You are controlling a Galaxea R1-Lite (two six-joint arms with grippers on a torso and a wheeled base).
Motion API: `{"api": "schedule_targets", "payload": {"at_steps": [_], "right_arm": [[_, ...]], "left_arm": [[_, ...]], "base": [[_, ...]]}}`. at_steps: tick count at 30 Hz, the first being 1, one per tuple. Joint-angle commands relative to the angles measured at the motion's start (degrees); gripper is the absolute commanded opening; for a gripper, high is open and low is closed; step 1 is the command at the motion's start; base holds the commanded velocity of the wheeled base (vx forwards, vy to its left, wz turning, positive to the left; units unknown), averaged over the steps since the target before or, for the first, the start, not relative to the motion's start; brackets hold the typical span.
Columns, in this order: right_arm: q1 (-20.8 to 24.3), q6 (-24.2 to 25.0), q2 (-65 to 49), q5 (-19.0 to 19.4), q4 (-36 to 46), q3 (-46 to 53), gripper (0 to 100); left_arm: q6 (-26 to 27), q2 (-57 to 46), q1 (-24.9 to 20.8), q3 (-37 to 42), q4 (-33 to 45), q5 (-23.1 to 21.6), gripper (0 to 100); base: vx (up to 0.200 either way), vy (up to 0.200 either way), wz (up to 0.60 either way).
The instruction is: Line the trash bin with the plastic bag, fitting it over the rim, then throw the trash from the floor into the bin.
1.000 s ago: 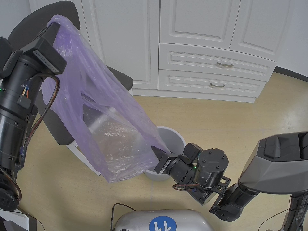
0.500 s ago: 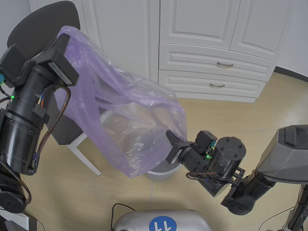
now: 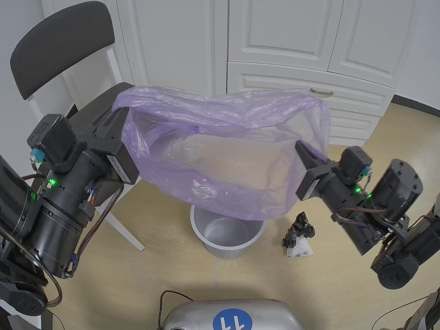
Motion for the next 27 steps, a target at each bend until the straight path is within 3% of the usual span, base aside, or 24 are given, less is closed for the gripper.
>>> {"api": "schedule_targets", "payload": {"at_steps": [1, 8, 11, 15, 22, 27], "right_arm": [[-3.1, -5.0, -10.1, -0.1, 1.3, 4.4, 0], [-3.4, -11.3, -16.0, -3.1, 4.8, 7.7, 0], [-6.8, -15.1, -17.9, -3.2, 4.8, 9.4, 0], [-10.0, -18.9, -19.5, -3.1, 5.0, 11.1, 0], [-11.9, -21.6, -19.0, -3.2, 5.0, 12.9, 0], [-12.0, -24.5, -19.1, -3.1, 4.9, 15.1, 0]], "left_arm": [[-1.7, -0.6, 1.7, 1.0, 2.0, -1.5, 0], [-1.8, -3.6, 9.7, 2.5, 3.7, -8.5, 0], [-1.8, -5.0, 12.8, 3.2, 5.4, -12.9, 0], [-1.9, -6.7, 16.5, 3.6, 8.7, -15.1, 0], [-3.0, -7.6, 19.5, 3.9, 9.5, -18.8, 0], [-3.1, -7.6, 19.6, 4.0, 9.5, -18.8, 0]], "base": [[0.0, 0.0, 0.0], [0.0, 0.0, 0.0], [0.0, 0.0, 0.0], [0.0, 0.0, 0.0], [0.0, 0.0, 0.0], [0.0, 0.0, 0.0]]}}
